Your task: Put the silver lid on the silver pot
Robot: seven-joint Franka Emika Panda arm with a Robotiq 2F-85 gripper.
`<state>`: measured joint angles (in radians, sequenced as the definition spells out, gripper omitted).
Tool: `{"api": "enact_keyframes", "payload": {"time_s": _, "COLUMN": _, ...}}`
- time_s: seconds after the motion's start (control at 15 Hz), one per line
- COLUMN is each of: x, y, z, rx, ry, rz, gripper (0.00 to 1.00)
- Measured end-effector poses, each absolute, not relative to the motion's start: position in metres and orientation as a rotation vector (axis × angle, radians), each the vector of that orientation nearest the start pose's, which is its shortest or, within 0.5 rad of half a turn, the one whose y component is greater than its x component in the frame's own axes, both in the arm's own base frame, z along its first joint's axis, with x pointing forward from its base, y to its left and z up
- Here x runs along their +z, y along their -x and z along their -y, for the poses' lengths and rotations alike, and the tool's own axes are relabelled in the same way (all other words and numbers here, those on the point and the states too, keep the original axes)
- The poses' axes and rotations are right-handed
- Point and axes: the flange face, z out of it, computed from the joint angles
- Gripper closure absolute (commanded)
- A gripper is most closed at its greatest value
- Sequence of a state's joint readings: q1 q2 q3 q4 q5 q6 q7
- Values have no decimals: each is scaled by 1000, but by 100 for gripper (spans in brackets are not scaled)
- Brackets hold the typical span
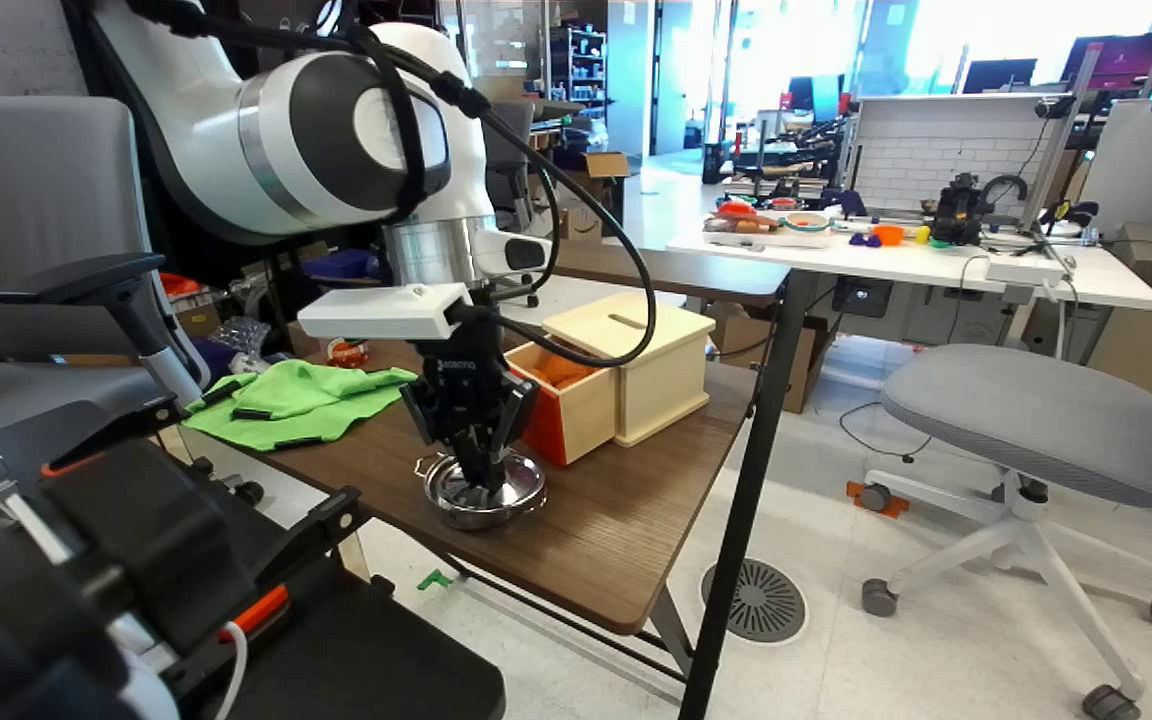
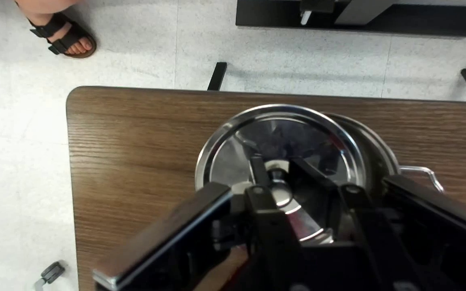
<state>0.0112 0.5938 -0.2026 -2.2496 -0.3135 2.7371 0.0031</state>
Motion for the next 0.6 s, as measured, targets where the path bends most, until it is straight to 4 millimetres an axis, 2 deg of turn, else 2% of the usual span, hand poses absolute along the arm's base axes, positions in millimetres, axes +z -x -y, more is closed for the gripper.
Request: {"api": "enact_keyframes", "payload": {"time_s": 0.6, "x": 90, "y": -511, "z": 88, "rx": 150, "ry": 3338, "rz": 239, "gripper": 94}}
